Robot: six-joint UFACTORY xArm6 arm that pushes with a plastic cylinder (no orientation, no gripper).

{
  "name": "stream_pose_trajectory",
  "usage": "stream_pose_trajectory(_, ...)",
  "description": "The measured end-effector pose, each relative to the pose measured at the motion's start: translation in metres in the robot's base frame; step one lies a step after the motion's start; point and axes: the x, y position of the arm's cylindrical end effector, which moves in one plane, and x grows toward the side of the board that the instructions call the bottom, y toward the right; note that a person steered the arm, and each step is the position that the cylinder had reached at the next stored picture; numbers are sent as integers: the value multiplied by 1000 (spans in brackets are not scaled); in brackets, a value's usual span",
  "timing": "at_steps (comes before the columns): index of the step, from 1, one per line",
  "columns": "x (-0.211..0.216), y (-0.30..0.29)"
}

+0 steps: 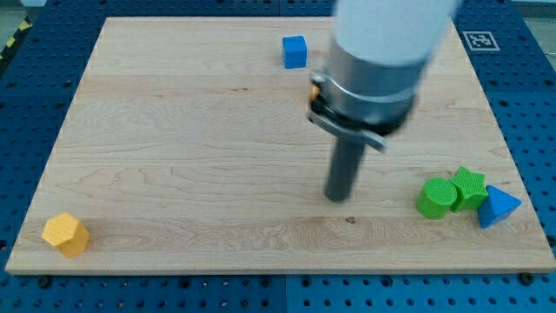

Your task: Push the blue cube slightly down

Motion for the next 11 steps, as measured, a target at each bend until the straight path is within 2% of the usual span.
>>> stream_pose_trajectory(2,-153,-81)
stream_pose_trajectory(3,-222,-97)
stream_pose_trajectory(4,-254,-73)
stream_pose_trajectory(8,-269,-52)
stream_pose_trajectory(11,-238,-37)
